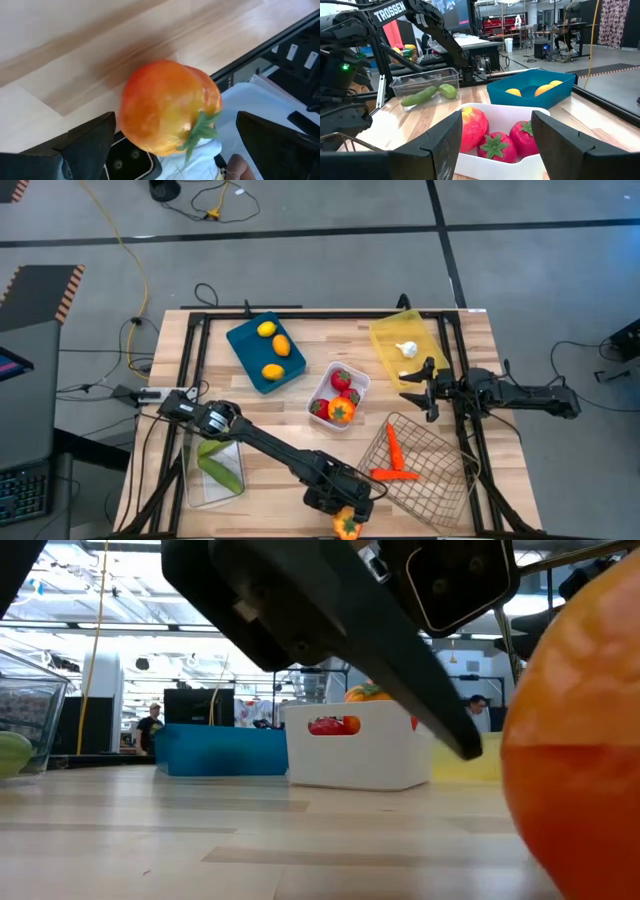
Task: Sort produce into baskets
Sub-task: Put the orange tomato into the white bin
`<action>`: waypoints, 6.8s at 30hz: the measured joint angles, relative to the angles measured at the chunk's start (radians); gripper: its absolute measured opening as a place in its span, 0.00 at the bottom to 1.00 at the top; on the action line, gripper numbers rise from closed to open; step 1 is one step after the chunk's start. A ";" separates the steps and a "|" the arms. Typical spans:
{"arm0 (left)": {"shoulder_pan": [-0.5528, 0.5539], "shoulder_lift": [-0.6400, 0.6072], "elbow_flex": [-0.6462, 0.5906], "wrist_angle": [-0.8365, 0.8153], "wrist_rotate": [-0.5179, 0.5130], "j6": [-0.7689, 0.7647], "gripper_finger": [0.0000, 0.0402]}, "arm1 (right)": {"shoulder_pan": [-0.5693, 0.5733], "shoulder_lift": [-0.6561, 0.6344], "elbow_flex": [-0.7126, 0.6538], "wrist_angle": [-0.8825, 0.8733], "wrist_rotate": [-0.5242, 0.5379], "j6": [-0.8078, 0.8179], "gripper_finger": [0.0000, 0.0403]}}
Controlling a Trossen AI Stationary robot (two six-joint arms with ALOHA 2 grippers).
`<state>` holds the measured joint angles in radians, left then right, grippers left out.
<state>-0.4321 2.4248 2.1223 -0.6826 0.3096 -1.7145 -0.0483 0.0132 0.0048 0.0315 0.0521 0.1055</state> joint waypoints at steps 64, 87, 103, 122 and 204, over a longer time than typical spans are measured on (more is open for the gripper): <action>-0.087 -0.073 0.026 0.014 -0.292 1.347 0.98 | 0.001 0.000 0.000 0.002 0.000 0.000 0.66; -0.093 -0.068 0.025 -0.026 -0.383 1.493 0.98 | 0.001 0.000 0.000 0.001 0.000 0.000 0.66; 0.004 -0.067 0.024 0.016 -0.335 1.265 0.98 | 0.001 0.000 0.000 0.001 0.000 0.000 0.66; -0.094 -0.069 0.024 0.080 -0.347 1.531 0.98 | 0.001 0.000 0.000 0.001 0.000 0.000 0.66; -0.136 0.029 -0.039 0.117 -0.422 1.104 0.95 | 0.001 0.000 0.000 0.001 0.000 0.000 0.66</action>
<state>-0.5677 2.4535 2.0834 -0.5651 -0.1122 -0.6108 -0.0476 0.0131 0.0048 0.0322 0.0525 0.1055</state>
